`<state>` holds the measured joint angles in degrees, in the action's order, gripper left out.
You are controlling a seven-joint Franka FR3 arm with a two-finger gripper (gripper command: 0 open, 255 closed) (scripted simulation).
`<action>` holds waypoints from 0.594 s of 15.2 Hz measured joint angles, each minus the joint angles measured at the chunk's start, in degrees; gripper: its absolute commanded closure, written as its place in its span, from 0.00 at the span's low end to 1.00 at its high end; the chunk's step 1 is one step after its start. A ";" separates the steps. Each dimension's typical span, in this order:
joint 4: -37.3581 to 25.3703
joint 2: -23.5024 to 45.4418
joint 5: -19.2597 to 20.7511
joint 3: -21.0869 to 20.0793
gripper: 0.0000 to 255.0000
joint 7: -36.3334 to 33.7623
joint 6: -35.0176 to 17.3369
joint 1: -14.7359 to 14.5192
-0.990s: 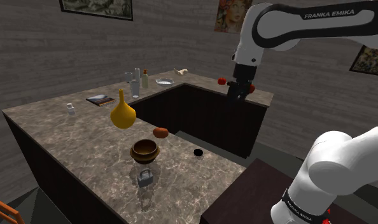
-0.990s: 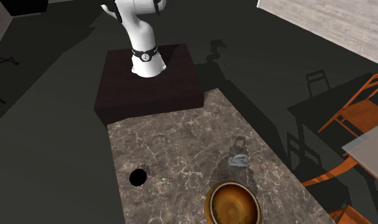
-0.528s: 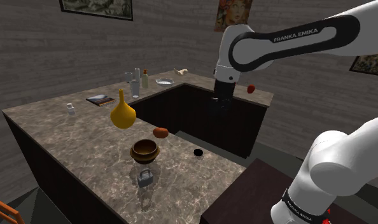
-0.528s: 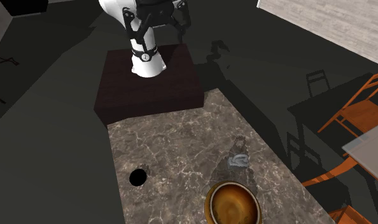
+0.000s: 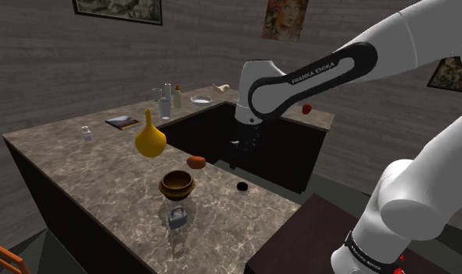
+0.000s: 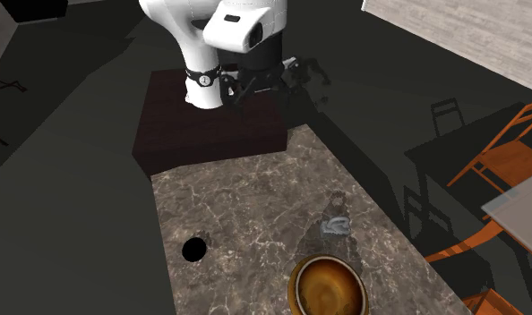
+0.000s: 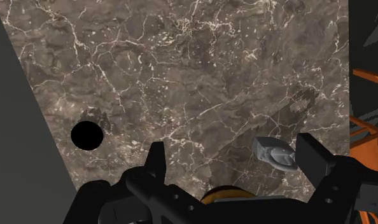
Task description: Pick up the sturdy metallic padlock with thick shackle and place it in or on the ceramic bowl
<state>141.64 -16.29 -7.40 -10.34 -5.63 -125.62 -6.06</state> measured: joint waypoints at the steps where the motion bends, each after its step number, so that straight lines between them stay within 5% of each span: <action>1: -0.96 1.74 0.34 -0.61 0.00 -0.85 -0.97 -0.14; 9: -7.63 19.23 6.59 -4.39 0.00 -9.26 -12.72 -1.64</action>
<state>134.01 2.95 -0.81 -14.73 -14.89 -138.34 -7.69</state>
